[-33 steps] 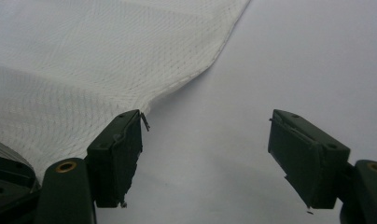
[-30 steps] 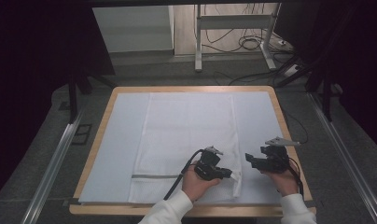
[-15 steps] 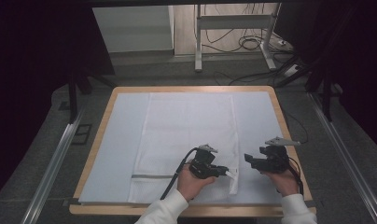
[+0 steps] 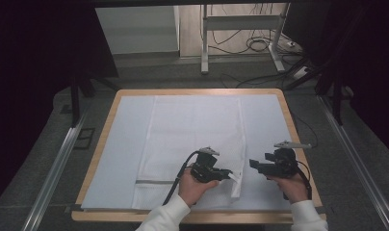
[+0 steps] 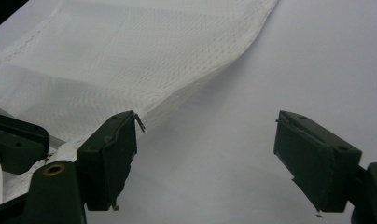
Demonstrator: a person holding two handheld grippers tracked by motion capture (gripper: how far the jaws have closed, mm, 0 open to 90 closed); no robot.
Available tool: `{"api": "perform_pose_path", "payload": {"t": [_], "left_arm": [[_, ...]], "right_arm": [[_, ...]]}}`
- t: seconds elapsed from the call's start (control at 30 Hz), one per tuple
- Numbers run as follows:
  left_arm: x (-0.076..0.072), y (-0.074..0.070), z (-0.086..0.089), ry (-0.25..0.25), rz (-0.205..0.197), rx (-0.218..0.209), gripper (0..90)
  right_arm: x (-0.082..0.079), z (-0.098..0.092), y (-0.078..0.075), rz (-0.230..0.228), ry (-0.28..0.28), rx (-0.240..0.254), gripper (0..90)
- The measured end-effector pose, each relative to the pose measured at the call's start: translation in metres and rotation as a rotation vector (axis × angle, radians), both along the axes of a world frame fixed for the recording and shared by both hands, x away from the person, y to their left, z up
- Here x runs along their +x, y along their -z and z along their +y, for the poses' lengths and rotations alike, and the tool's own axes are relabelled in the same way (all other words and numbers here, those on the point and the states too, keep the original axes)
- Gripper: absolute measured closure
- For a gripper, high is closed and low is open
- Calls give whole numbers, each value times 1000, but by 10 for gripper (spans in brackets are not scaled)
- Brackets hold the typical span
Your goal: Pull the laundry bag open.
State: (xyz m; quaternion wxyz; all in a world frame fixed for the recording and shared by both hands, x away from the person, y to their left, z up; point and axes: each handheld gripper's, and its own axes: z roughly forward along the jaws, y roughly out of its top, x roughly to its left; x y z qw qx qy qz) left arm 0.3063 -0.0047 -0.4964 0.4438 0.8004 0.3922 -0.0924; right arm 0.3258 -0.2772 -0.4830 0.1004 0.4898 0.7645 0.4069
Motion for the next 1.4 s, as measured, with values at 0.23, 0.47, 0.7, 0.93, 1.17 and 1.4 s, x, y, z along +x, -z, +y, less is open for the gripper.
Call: {"api": "perform_pose_path", "payload": {"t": [0.23, 0.47, 0.7, 0.93, 1.17, 1.4], "left_arm": [[0, 0, 0, -3, -2, 0, 866], [-1, 0, -1, 1, -2, 3, 866], [-2, 1, -3, 7, -4, 5, 866], [-3, 2, -5, 12, -7, 7, 866], [-3, 3, -7, 14, -6, 10, 866], [-4, 3, -8, 13, -7, 9, 866]], "right_arm": [[1, 2, -2, 25, -2, 38, 207], [4, 10, -1, 82, -8, 89, 202], [7, 21, 4, 140, -5, 110, 214], [9, 30, 10, 186, -21, 103, 220], [10, 37, 13, 200, -39, 93, 227], [12, 46, 19, 233, -50, 93, 250]]}}
